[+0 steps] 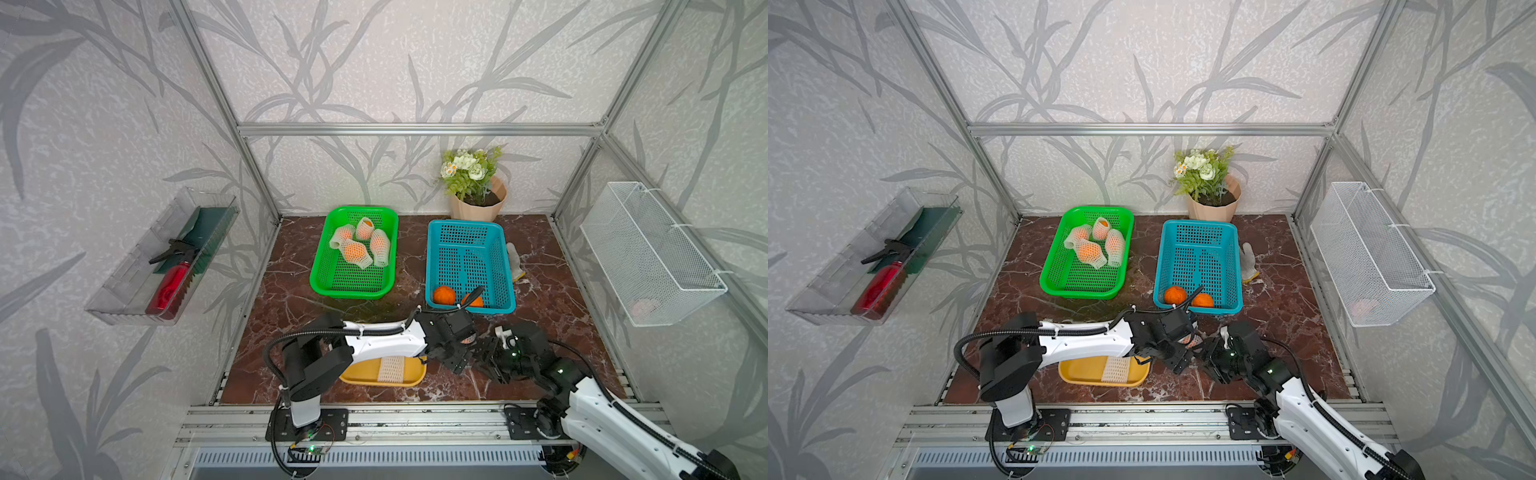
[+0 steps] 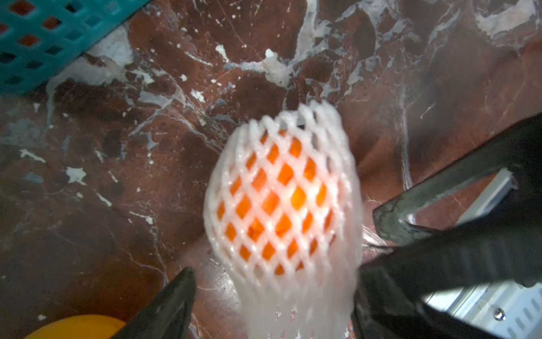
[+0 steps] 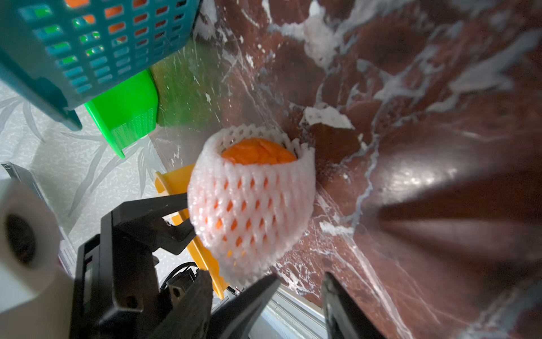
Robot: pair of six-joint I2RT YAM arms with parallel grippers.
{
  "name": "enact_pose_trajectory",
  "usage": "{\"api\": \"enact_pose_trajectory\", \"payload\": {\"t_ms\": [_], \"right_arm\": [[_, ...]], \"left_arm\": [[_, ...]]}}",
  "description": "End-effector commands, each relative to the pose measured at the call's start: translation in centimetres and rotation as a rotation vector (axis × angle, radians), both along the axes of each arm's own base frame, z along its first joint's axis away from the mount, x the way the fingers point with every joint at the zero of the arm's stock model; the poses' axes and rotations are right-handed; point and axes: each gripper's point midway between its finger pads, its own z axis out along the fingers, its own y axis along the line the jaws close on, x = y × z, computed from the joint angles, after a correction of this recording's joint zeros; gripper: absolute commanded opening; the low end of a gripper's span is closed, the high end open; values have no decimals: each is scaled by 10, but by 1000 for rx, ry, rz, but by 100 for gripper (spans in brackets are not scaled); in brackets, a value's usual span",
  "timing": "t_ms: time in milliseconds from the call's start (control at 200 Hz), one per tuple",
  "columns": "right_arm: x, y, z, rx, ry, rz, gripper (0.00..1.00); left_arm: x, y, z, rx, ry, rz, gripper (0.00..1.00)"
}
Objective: Remove foam nets from oranges
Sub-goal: Remove the foam net from the orange.
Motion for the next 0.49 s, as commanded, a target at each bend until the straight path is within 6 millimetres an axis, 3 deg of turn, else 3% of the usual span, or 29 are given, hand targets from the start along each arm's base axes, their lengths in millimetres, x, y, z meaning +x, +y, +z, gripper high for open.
{"api": "enact_pose_trajectory", "payload": {"t_ms": [0,380,490], "right_arm": [[0,-3,6,-12,-5,1,60],[7,-4,8,-26,-36,-8,60],[15,-3,14,-18,-65,-23,60]], "left_arm": [[7,-5,1,-5,-8,19,71],[3,-18,12,-84,55,2,22],[-1,-21,20,-99,76,-7,13]]}}
